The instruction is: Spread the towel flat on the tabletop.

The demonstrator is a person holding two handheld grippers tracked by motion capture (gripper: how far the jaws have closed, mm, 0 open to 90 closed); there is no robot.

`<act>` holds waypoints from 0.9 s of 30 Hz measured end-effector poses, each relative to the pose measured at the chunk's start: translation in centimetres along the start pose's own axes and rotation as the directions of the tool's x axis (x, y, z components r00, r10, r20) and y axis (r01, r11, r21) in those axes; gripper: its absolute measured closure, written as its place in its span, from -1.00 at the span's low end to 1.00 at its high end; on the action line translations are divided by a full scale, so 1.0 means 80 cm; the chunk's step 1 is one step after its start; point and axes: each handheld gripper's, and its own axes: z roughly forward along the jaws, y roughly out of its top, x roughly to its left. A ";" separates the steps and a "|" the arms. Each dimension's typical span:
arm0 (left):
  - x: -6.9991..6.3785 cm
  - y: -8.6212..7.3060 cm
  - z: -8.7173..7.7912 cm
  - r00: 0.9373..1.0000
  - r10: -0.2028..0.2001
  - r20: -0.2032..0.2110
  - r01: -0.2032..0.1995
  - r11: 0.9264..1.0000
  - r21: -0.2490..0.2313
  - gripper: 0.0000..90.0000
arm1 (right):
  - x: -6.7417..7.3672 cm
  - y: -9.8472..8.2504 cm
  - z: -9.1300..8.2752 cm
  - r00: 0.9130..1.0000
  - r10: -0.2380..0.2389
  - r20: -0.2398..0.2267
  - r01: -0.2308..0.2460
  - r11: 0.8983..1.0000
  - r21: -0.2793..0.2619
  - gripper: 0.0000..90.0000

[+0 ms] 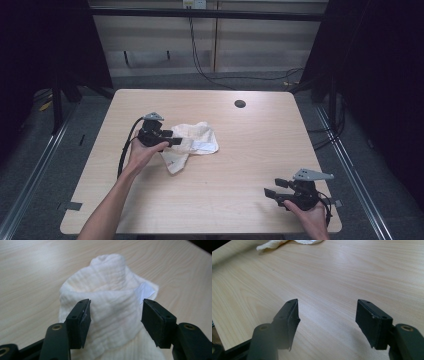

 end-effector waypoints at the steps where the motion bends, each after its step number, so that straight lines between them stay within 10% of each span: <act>1: 0.000 0.000 0.000 1.000 0.000 0.000 0.000 1.000 0.000 -0.11 | 0.000 0.000 0.000 1.000 0.000 0.000 0.000 1.000 0.000 -0.23; 6: 0.001 -0.024 0.030 1.000 0.007 -0.009 -0.006 0.996 0.092 0.01 | 0.001 0.000 0.000 1.000 -0.002 0.001 0.002 1.000 -0.007 -0.30; 15: -0.002 -0.026 0.033 0.998 0.043 -0.037 -0.038 0.993 0.113 0.60 | 0.002 0.000 0.005 1.000 -0.008 0.001 0.008 1.000 0.018 -0.34; 27: -0.010 -0.037 0.027 1.000 0.021 0.002 -0.021 0.994 0.104 0.67 | 0.005 0.000 0.009 1.000 -0.022 0.009 0.022 0.999 0.049 -0.34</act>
